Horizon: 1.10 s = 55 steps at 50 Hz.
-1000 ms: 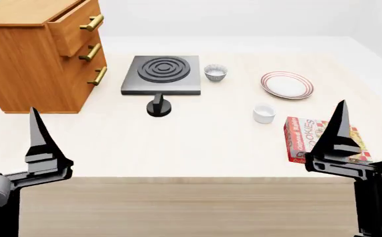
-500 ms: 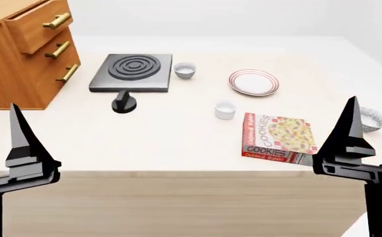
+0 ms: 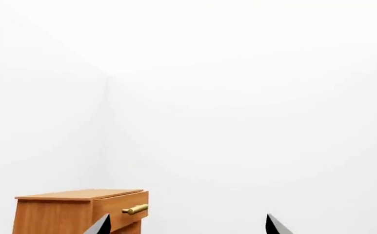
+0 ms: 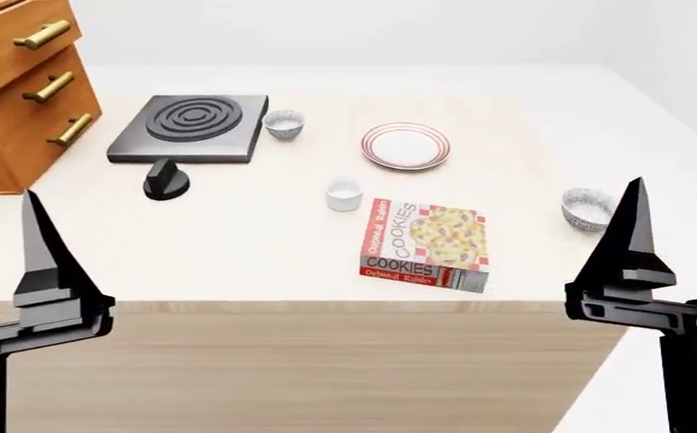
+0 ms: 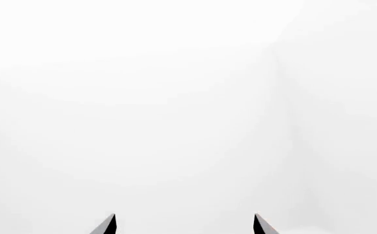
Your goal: Pick the akita bowl next to the cookies box and place it on the plate.
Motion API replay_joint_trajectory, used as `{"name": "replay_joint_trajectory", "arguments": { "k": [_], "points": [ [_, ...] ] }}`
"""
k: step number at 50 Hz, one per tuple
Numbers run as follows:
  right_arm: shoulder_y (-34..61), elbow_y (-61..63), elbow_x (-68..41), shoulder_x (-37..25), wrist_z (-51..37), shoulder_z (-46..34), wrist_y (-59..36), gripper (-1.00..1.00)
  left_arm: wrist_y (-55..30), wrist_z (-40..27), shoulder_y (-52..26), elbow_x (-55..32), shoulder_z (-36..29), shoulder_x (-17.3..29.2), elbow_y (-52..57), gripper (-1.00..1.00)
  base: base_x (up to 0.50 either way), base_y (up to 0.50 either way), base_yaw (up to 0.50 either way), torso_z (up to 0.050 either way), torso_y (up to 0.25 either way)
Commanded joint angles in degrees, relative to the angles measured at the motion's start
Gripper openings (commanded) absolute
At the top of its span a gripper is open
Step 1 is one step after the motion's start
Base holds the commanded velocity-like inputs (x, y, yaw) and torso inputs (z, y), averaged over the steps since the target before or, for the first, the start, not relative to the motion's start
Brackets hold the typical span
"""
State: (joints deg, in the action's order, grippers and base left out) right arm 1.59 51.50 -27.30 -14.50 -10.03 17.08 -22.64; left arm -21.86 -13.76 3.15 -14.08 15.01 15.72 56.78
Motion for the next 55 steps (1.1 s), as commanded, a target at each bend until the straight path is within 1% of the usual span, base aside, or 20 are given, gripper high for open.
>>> {"name": "replay_joint_trajectory", "arguments": {
  "k": [1,12,26,29,39,41,55],
  "points": [
    [-0.4,-0.6,1.0,-0.2,0.2,-1.1,1.3,1.0,-0.5,-0.5,-0.1,-0.3,-0.3,0.8,0.2,1.0,0.0,0.0,0.0,0.0,0.0],
    [-0.5,-0.6,-0.1,-0.6,-0.3,-0.9,1.2,1.0,-0.3,-1.0,0.0,-0.6,-0.5,1.2,0.2,1.0,0.0,-0.01,0.0,0.0,0.0],
    [-0.4,-1.0,0.3,-0.9,-0.7,-1.5,1.8,1.0,0.0,-1.7,0.1,-0.7,-1.0,1.7,-0.2,1.0,0.0,-0.48,0.0,0.0,0.0],
    [-0.5,-1.0,1.8,-1.2,-0.7,-2.4,2.2,1.0,0.0,-1.8,0.0,-0.8,-1.0,1.8,-0.2,1.0,0.0,0.0,0.0,0.0,0.0],
    [-0.7,-0.6,0.5,-1.5,-1.0,-1.9,2.2,1.0,0.2,-2.2,0.3,-1.0,-1.0,2.2,-0.1,1.0,0.01,0.0,0.0,0.0,0.0],
    [-0.8,-0.4,-0.9,-1.4,-1.0,-1.2,2.2,1.0,0.2,-2.3,0.4,-1.1,-1.0,2.3,0.0,1.0,0.33,0.0,0.0,0.0,0.0],
    [-0.9,-0.1,-0.7,-2.0,-1.9,-1.5,1.9,1.0,0.2,-2.9,0.6,-1.6,-1.0,2.9,0.1,1.0,0.5,0.0,0.0,0.0,0.0]
  ]
}}
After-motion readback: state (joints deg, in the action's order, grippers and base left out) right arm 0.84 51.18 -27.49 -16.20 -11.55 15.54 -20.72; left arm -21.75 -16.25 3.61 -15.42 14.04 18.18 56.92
